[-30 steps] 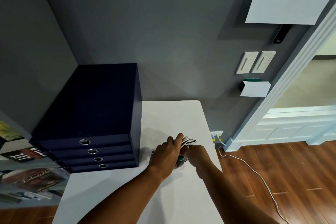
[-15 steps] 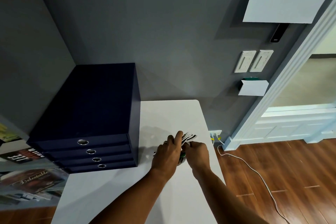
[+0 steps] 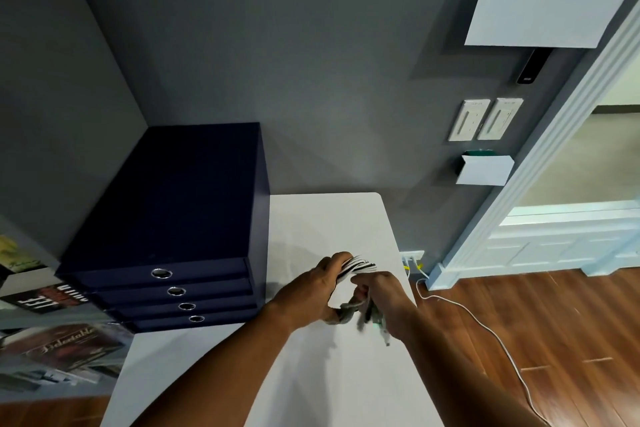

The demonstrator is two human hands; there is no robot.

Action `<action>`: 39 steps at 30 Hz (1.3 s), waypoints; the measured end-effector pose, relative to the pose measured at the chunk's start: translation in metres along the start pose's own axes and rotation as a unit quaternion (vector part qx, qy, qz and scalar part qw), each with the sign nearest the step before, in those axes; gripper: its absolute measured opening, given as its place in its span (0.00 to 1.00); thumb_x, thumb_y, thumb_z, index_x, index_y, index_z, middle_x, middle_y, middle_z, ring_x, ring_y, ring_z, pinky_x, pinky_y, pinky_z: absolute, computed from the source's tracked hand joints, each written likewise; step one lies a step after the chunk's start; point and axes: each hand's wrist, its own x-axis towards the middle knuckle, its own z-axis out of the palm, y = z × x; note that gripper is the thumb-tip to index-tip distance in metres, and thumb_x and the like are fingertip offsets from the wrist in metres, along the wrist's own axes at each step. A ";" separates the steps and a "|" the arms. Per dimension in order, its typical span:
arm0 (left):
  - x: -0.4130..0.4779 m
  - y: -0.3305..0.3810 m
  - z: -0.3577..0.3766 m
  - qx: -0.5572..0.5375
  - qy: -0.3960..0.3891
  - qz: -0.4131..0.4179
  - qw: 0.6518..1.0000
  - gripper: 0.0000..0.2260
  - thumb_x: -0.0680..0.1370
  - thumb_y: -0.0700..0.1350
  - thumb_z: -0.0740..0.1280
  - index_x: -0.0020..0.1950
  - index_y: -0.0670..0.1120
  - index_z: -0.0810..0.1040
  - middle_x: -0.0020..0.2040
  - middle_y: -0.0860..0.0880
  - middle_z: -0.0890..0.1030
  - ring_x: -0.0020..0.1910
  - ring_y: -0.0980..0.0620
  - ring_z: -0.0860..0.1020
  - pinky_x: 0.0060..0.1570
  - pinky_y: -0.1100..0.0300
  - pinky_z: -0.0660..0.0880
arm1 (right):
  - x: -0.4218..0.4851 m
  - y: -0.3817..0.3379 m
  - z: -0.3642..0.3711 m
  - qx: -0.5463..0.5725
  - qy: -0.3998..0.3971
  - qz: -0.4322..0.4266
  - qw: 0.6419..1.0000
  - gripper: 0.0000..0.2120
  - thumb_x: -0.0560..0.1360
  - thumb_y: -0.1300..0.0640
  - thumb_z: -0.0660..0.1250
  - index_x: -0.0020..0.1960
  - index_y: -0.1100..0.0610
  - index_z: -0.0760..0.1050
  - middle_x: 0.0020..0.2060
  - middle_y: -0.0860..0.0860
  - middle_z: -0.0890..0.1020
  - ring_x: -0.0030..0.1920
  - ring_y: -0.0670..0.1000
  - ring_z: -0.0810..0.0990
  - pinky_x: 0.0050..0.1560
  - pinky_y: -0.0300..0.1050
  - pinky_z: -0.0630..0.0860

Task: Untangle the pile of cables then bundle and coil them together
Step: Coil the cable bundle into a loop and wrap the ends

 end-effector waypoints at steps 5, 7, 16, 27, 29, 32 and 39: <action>-0.008 -0.003 -0.012 -0.069 -0.075 -0.051 0.994 0.43 0.64 0.44 0.81 0.70 0.61 0.60 0.63 0.55 0.76 0.58 0.53 0.76 0.59 0.55 0.76 | -0.003 0.003 -0.019 -0.186 -0.124 -0.006 0.975 0.18 0.76 0.54 0.69 0.30 0.59 0.73 0.26 0.58 0.75 0.23 0.55 0.72 0.27 0.43 0.70; -0.011 -0.004 -0.009 -0.083 -0.063 -0.067 0.992 0.37 0.69 0.44 0.78 0.69 0.61 0.60 0.63 0.53 0.77 0.58 0.51 0.77 0.60 0.51 0.75 | -0.004 0.003 -0.024 -0.233 -0.130 -0.017 0.963 0.17 0.74 0.55 0.72 0.29 0.58 0.74 0.25 0.56 0.75 0.24 0.55 0.73 0.27 0.44 0.70; -0.006 0.004 -0.007 -0.226 -0.002 -0.142 0.964 0.19 0.74 0.39 0.67 0.62 0.53 0.71 0.52 0.49 0.81 0.48 0.51 0.80 0.55 0.52 0.78 | -0.008 -0.004 -0.024 -0.552 0.127 -0.194 0.801 0.21 0.72 0.34 0.67 0.43 0.53 0.75 0.40 0.53 0.83 0.44 0.58 0.81 0.38 0.46 0.71; -0.010 0.022 -0.033 -0.427 -0.049 -0.101 0.897 0.14 0.74 0.27 0.65 0.55 0.42 0.77 0.45 0.45 0.82 0.32 0.50 0.77 0.35 0.60 0.76 | -0.004 0.001 -0.047 -0.392 0.044 -0.306 0.867 0.18 0.77 0.40 0.65 0.60 0.48 0.67 0.45 0.45 0.79 0.41 0.44 0.79 0.43 0.38 0.70; -0.011 0.024 -0.033 -0.428 -0.055 -0.088 0.898 0.15 0.75 0.27 0.66 0.56 0.43 0.76 0.45 0.44 0.83 0.32 0.50 0.76 0.35 0.60 0.76 | 0.001 0.002 -0.052 -0.413 0.015 -0.341 0.844 0.19 0.77 0.44 0.67 0.66 0.47 0.72 0.53 0.44 0.79 0.50 0.43 0.77 0.51 0.33 0.70; -0.012 0.027 -0.033 -0.440 -0.048 -0.071 0.894 0.16 0.76 0.29 0.68 0.60 0.42 0.76 0.48 0.42 0.84 0.33 0.51 0.78 0.36 0.59 0.77 | 0.009 -0.003 -0.050 -0.455 0.026 -0.367 0.811 0.17 0.74 0.48 0.69 0.60 0.52 0.78 0.55 0.47 0.81 0.55 0.49 0.77 0.55 0.44 0.73; -0.014 0.028 -0.033 -0.461 -0.030 -0.101 0.881 0.11 0.77 0.40 0.73 0.57 0.40 0.78 0.44 0.40 0.84 0.42 0.43 0.82 0.37 0.60 0.76 | -0.001 -0.019 -0.042 -0.241 -0.006 -0.275 0.931 0.03 0.74 0.60 0.72 0.46 0.54 0.79 0.36 0.54 0.83 0.34 0.56 0.82 0.35 0.53 0.78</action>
